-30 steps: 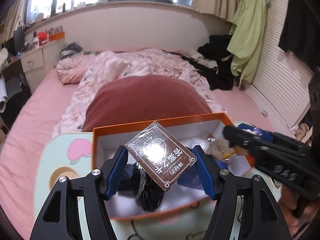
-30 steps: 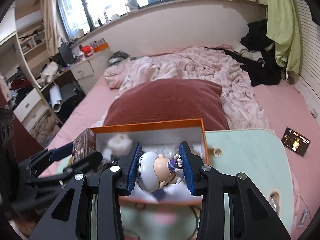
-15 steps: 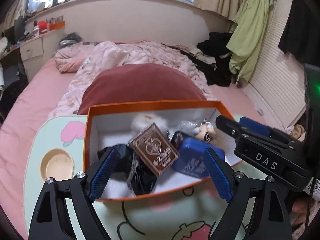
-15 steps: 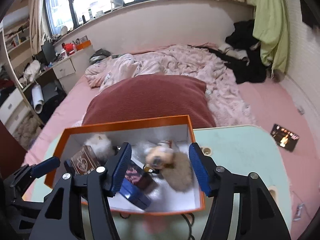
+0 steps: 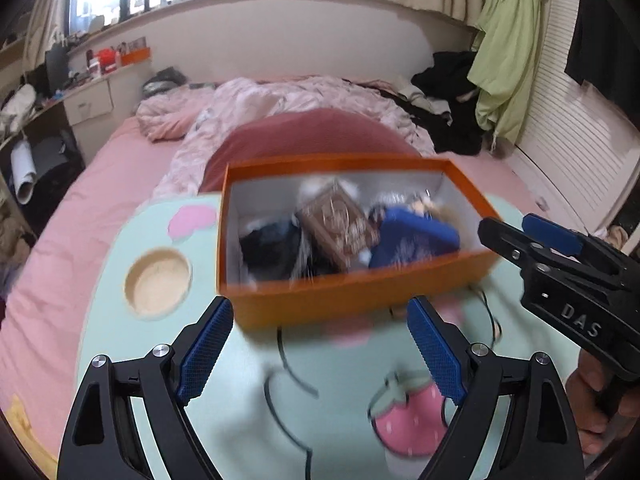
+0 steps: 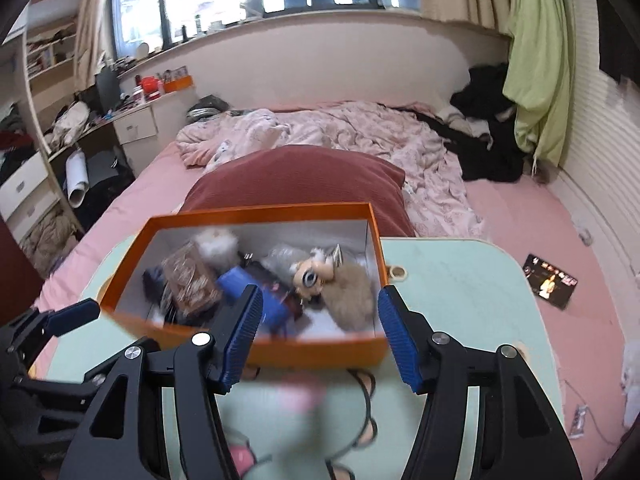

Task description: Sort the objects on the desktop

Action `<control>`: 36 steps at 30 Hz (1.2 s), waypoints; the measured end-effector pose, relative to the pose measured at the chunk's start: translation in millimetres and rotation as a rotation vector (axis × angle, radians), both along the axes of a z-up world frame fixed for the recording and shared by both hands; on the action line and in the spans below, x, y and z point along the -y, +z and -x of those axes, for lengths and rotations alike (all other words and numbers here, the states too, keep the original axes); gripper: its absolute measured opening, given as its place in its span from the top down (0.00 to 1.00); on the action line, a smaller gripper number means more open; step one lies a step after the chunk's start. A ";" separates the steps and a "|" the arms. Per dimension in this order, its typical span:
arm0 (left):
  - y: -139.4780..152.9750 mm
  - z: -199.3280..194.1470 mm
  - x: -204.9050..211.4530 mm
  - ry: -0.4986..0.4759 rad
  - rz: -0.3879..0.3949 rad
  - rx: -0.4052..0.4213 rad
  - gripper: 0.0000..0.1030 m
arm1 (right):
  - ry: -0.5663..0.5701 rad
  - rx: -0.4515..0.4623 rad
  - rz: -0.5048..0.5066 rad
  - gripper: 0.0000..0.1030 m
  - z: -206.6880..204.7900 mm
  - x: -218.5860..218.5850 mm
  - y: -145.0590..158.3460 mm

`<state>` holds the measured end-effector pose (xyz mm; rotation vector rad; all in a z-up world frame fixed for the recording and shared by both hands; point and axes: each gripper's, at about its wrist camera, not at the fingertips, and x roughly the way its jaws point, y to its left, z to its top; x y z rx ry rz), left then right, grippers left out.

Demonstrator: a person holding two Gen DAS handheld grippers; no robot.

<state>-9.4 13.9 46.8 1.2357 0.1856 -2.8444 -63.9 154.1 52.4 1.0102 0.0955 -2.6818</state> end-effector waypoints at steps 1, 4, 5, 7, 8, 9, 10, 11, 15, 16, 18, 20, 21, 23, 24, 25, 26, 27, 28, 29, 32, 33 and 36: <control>-4.6 -5.0 -0.1 -0.005 -0.008 0.014 0.14 | 0.001 0.006 -0.010 0.41 -7.0 -0.4 -1.5; -25.3 -16.7 0.7 0.000 -0.023 0.067 0.13 | 0.014 0.069 -0.025 0.38 -24.4 -5.8 -15.1; -33.6 -20.2 0.8 0.014 -0.024 0.081 0.13 | 0.022 0.093 -0.026 0.38 -29.7 -7.6 -22.1; -48.0 -23.5 -1.0 0.025 -0.027 0.107 0.13 | 0.031 0.131 -0.036 0.38 -39.2 -11.5 -37.2; -54.8 -23.0 -2.6 0.017 -0.028 0.129 0.13 | 0.029 0.147 -0.053 0.38 -42.6 -12.6 -45.6; -57.0 -24.6 -5.3 0.015 -0.009 0.124 0.11 | 0.022 0.157 -0.078 0.38 -46.4 -13.4 -54.5; -57.9 -25.1 -6.2 0.024 0.007 0.128 0.10 | 0.014 0.160 -0.092 0.38 -48.5 -13.0 -59.3; -59.2 -24.9 -6.7 0.031 0.016 0.133 0.08 | 0.001 0.167 -0.115 0.38 -50.6 -13.4 -66.0; -67.0 -23.2 -16.0 0.000 0.071 0.138 0.00 | -0.018 0.179 -0.112 0.22 -52.7 -17.8 -77.1; -68.2 -23.0 -15.1 0.003 0.070 0.137 0.00 | -0.020 0.174 -0.113 0.17 -53.0 -18.4 -78.6; -71.1 -22.4 -13.0 0.012 0.068 0.134 0.00 | -0.029 0.167 -0.106 0.03 -51.0 -21.5 -82.1; -73.4 -22.3 -12.9 0.013 0.070 0.132 0.00 | -0.038 0.177 -0.104 0.00 -47.8 -24.1 -83.2; -73.3 -22.1 -12.2 0.013 0.070 0.132 0.00 | -0.037 0.177 -0.106 0.00 -47.9 -23.9 -83.7; -73.5 -22.2 -12.2 0.012 0.070 0.132 0.00 | -0.037 0.176 -0.106 0.00 -48.4 -23.9 -85.0; -73.0 -22.0 -12.4 0.012 0.070 0.132 0.00 | -0.037 0.176 -0.106 0.00 -48.4 -24.1 -85.2; -73.0 -22.0 -12.3 0.013 0.070 0.132 0.00 | -0.037 0.176 -0.106 0.00 -48.3 -24.2 -85.1; -73.3 -21.9 -12.1 0.013 0.070 0.132 0.00 | -0.037 0.176 -0.106 0.00 -48.3 -24.2 -85.1; -72.9 -21.8 -12.0 0.012 0.070 0.132 0.00 | -0.037 0.176 -0.106 0.00 -48.4 -24.2 -85.3; -72.9 -21.8 -12.0 0.012 0.070 0.132 0.00 | -0.037 0.176 -0.106 0.00 -48.4 -24.0 -85.1; -73.4 -21.8 -11.9 0.012 0.070 0.132 0.00 | -0.037 0.176 -0.106 0.00 -48.4 -24.0 -85.1; -73.3 -21.7 -11.9 0.011 0.070 0.133 0.00 | -0.037 0.176 -0.106 0.00 -48.4 -24.1 -85.1; -72.8 -21.7 -11.9 0.011 0.070 0.133 0.00 | -0.037 0.176 -0.106 0.00 -48.4 -24.1 -85.3; -72.8 -21.7 -11.7 0.011 0.070 0.133 0.00 | -0.037 0.176 -0.106 0.00 -48.4 -24.0 -85.3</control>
